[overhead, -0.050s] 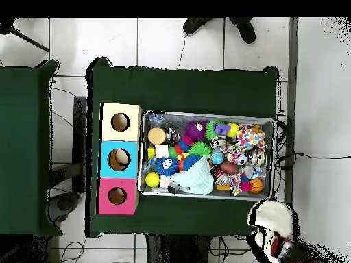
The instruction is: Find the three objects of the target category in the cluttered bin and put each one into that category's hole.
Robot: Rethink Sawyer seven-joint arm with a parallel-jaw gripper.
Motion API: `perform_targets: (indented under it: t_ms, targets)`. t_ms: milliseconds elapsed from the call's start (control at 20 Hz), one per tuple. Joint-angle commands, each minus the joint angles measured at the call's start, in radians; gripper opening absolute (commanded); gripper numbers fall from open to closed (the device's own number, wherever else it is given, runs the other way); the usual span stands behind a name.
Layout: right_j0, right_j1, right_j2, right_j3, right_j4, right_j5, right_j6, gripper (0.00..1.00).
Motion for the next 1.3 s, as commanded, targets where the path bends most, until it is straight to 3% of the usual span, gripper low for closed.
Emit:
perform_targets:
  t_ms: [50, 400, 750, 1050, 1100, 1300]
  targets:
    - [0.162, 0.247, -0.003, -0.280, -0.155, 0.118, 0.406, 0.00]
    - [0.302, 0.380, -0.070, -0.523, -0.189, 0.289, 0.467, 0.00]
    - [0.373, 0.492, -0.107, -0.714, -0.199, 0.389, 0.487, 0.00]
    - [0.393, 0.541, -0.137, -0.786, -0.191, 0.400, 0.467, 0.00]
    - [0.390, 0.521, -0.146, -0.750, -0.180, 0.381, 0.457, 0.00]
    - [0.390, 0.533, -0.162, -0.745, -0.167, 0.347, 0.434, 0.00]
